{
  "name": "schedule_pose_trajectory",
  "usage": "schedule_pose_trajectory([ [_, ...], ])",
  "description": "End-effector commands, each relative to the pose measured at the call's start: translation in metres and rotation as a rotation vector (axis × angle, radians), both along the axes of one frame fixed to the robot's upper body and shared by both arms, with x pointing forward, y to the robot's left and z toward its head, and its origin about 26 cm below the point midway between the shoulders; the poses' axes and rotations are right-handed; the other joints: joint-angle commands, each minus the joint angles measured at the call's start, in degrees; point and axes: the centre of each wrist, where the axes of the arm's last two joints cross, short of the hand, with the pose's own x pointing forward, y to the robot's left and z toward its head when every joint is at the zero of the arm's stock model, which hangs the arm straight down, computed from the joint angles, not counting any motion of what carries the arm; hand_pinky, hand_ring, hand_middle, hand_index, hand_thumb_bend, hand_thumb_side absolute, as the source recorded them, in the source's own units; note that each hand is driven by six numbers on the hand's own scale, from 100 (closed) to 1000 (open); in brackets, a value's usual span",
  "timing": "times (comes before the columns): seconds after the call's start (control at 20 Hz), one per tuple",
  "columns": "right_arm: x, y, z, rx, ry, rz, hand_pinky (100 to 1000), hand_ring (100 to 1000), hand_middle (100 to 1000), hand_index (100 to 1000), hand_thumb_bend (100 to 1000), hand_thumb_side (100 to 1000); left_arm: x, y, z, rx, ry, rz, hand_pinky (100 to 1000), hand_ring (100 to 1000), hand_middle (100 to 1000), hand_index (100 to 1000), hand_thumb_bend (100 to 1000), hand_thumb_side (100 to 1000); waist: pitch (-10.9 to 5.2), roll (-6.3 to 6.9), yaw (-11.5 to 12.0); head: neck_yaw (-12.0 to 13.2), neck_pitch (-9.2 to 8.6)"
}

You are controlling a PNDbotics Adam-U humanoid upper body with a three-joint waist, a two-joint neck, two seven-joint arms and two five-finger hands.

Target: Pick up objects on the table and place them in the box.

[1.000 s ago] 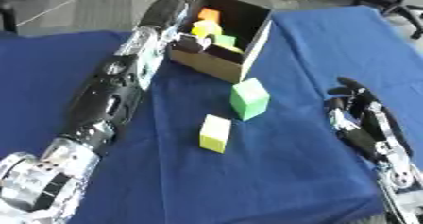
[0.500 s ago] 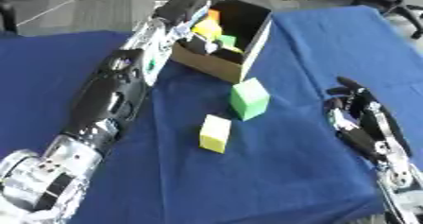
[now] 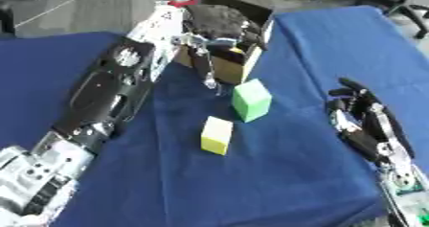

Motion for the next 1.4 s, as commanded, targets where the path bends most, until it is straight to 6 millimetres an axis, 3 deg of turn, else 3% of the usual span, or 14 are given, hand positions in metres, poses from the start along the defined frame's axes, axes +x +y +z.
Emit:
schedule_pose_trajectory([
  [0.05, 0.002, -0.004, 0.008, -0.013, -0.026, 0.002, 727, 657, 694, 895, 100, 310, -0.003, -0.009, 0.003, 0.095, -0.023, -0.036, 871, 831, 826, 917, 743, 255, -1.01, -0.39, -0.21, 0.12, -0.28],
  [0.6, 0.003, -0.001, 0.008, -0.007, -0.025, 0.013, 727, 656, 694, 895, 100, 308, -0.005, -0.033, -0.044, 0.148, 0.022, -0.057, 868, 817, 803, 894, 662, 254, -0.61, -0.66, -0.9, 1.03, -0.31],
  [1.05, 0.003, 0.0, 0.008, -0.004, -0.024, 0.016, 727, 655, 694, 896, 100, 308, -0.005, -0.033, -0.061, 0.062, 0.001, -0.038, 825, 739, 723, 827, 574, 213, -0.52, -0.74, -1.11, 1.14, -0.57],
  [1.4, 0.002, -0.001, 0.008, -0.003, -0.023, 0.014, 727, 655, 694, 896, 100, 308, -0.002, -0.03, -0.057, 0.047, -0.05, -0.037, 867, 822, 822, 903, 685, 247, -0.47, -0.64, -1.18, 1.11, -0.44],
])
